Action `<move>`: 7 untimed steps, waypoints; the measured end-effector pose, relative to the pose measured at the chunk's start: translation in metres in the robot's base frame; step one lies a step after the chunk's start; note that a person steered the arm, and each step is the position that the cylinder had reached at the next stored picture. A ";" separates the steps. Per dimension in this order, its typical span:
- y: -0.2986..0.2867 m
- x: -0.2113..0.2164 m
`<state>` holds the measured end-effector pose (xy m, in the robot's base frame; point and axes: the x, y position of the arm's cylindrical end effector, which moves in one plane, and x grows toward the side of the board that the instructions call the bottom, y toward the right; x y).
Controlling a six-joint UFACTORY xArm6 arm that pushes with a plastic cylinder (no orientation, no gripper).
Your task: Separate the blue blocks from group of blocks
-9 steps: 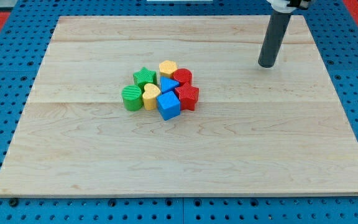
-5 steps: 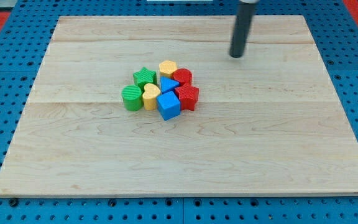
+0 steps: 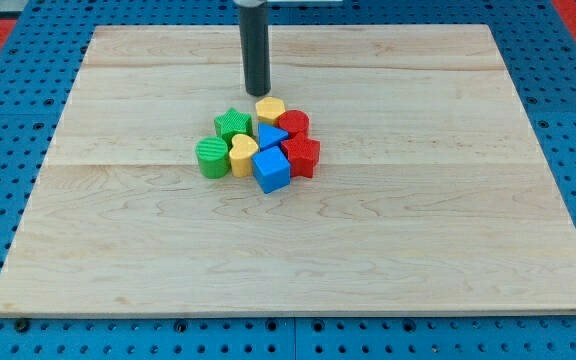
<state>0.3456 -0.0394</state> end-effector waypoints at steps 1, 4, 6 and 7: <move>0.009 0.052; 0.019 0.119; 0.005 0.047; -0.019 0.026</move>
